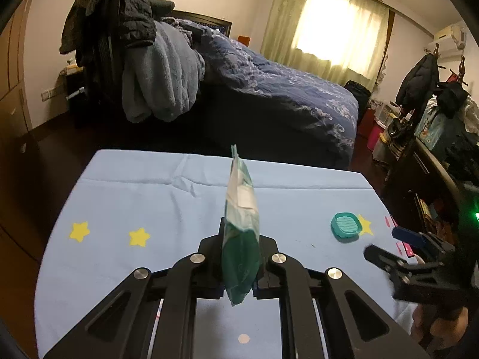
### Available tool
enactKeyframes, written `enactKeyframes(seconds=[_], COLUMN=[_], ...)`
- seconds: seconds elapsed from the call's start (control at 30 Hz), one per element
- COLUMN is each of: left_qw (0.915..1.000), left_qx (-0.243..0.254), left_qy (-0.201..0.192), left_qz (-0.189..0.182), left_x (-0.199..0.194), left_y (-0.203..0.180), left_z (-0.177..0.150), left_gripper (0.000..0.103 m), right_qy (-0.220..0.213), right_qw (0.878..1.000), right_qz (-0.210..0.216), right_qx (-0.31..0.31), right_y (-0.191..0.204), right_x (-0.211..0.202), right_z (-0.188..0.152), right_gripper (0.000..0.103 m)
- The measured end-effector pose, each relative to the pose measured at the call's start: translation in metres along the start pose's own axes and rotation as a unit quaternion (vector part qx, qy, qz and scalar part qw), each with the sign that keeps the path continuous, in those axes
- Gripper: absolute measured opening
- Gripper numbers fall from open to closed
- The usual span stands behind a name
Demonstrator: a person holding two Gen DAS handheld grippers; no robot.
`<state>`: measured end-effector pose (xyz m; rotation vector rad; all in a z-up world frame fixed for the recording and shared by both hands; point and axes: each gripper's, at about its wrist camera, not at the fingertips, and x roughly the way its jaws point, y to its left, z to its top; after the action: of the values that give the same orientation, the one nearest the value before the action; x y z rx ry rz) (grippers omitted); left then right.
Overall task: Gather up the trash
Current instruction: 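Grasp the wet-wipe pack with the left tool while the right tool grasps the teal soap dish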
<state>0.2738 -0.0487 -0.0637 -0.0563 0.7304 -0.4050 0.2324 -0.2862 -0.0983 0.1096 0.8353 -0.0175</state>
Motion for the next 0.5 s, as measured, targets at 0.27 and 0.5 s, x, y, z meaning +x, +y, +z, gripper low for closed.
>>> enactKeyframes(seconds=[0.27, 0.5], left_qw=[0.9999, 0.9999], left_qx=[0.012, 0.013], left_qy=[-0.002, 0.001], left_qz=[0.003, 0.002], left_x=[-0.004, -0.003], left_y=[-0.008, -0.010], left_z=[0.000, -0.001], left_gripper=[0.012, 0.012], right_qy=[0.026, 0.051], right_qw=[0.999, 0.998], right_qz=[-0.027, -0.044], right_qx=[0.005, 0.011], right_y=[-0.001, -0.006], right_x=[0.043, 0.065], right_z=[0.016, 0.018], right_gripper=[0.095, 0.075])
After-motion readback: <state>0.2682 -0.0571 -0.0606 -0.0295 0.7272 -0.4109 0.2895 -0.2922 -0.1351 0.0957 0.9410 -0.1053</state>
